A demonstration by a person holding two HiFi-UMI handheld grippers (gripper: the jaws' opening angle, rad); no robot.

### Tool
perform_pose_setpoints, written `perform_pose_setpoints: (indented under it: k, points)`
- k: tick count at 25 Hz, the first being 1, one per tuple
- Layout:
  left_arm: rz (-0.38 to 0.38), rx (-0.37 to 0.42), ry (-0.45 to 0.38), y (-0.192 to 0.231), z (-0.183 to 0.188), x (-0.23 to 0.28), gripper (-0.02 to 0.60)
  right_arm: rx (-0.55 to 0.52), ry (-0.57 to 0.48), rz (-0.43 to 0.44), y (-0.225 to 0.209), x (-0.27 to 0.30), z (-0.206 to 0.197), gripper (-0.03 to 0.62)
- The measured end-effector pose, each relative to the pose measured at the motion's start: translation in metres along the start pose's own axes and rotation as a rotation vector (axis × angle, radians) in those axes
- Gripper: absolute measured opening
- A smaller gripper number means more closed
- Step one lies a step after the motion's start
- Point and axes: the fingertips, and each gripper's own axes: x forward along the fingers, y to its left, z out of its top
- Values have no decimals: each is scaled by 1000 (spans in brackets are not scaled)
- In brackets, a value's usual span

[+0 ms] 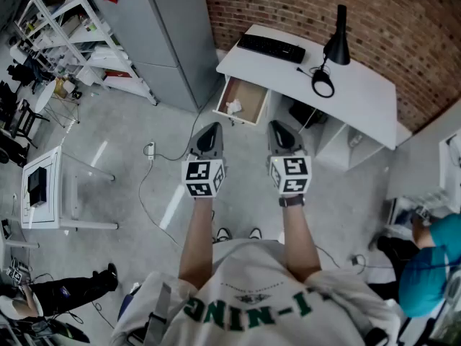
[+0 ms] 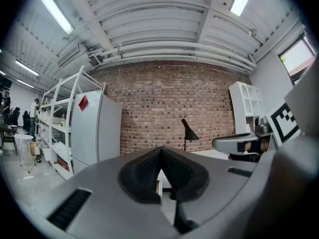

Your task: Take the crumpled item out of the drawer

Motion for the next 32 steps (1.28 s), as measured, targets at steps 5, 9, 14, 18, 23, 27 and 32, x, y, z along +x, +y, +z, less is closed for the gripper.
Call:
perform_pose_setpoints:
  k: [5, 9, 14, 18, 23, 27, 32]
  points:
    - [8, 20, 6, 3, 3, -3, -5, 9, -11, 19, 8, 3, 4, 21]
    - [45, 15, -22, 3, -1, -8, -5, 5, 12, 45, 6, 0, -7, 21]
    - [41, 9, 2, 13, -17, -7, -5, 57, 38, 81, 11, 13, -25, 8]
    - [34, 4, 26, 31, -31, 13, -5, 57, 59, 69, 17, 38, -36, 5]
    - [-6, -9, 26, 65, -37, 66, -5, 23, 55, 37, 12, 95, -36, 5]
    - [-41, 31, 9, 101, -21, 125, -5, -20, 58, 7, 4, 157, -24, 5]
    - [-106, -5, -7, 128, -16, 181, -5, -51, 108, -14, 1, 217, -28, 6]
